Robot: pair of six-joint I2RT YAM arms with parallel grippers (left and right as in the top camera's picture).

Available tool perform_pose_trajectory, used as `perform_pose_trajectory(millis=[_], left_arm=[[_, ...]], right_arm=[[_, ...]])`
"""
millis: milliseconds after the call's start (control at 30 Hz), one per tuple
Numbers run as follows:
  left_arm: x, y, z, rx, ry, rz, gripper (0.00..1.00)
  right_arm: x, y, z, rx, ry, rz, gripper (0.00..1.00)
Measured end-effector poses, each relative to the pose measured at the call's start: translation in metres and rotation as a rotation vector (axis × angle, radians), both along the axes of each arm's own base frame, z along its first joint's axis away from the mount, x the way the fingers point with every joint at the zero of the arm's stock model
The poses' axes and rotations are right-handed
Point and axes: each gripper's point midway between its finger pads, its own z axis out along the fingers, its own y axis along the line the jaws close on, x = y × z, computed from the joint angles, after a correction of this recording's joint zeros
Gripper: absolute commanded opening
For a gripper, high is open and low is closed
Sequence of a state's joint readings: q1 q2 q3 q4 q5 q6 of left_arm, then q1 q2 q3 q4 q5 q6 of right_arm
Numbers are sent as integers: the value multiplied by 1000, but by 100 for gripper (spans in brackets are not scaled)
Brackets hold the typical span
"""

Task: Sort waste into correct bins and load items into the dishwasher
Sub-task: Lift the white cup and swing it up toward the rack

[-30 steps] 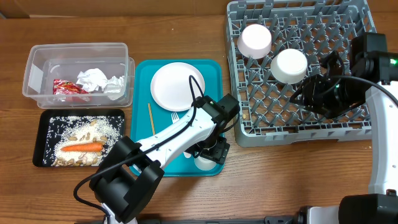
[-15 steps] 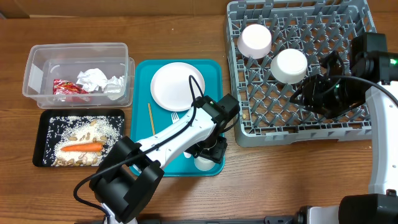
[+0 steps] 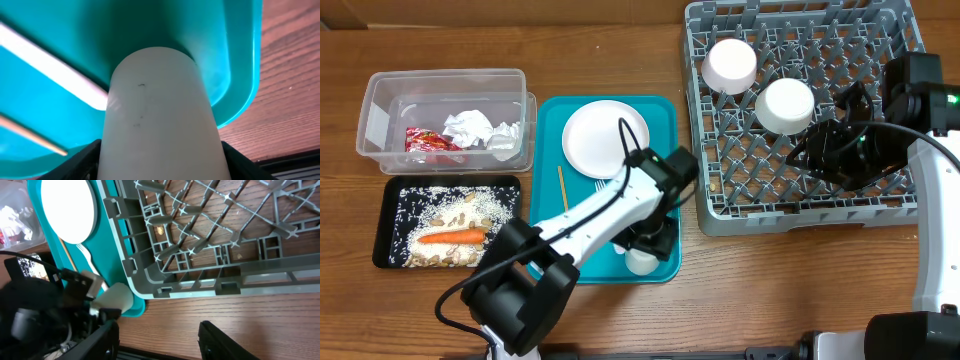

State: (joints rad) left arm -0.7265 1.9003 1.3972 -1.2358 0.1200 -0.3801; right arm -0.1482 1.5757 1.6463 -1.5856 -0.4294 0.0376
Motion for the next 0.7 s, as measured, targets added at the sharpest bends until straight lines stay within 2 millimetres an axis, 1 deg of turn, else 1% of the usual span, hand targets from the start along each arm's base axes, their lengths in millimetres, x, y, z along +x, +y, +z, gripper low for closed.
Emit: perform_pose_trajectory(millis=[233, 300, 333, 400, 467, 567, 633, 700], left_arm=[[37, 5, 35, -54, -55, 32, 32], [48, 5, 47, -73, -78, 34, 30], [54, 5, 54, -86, -94, 37, 27], [66, 3, 69, -125, -123, 30, 26], [77, -2, 85, -194, -145, 15, 26], [94, -10, 113, -353, -164, 2, 27], [103, -11, 128, -456, -165, 3, 27], [114, -7, 144, -590, -161, 19, 27]], right_arm=[[0, 0, 0, 0, 1, 0, 54], [0, 0, 0, 0, 1, 0, 54], [0, 0, 0, 0, 0, 1, 54], [0, 0, 0, 0, 0, 0, 54], [0, 0, 0, 1, 1, 0, 54], [-1, 0, 0, 1, 5, 0, 55], [-2, 0, 0, 1, 7, 0, 58], [-2, 0, 0, 2, 10, -1, 59]])
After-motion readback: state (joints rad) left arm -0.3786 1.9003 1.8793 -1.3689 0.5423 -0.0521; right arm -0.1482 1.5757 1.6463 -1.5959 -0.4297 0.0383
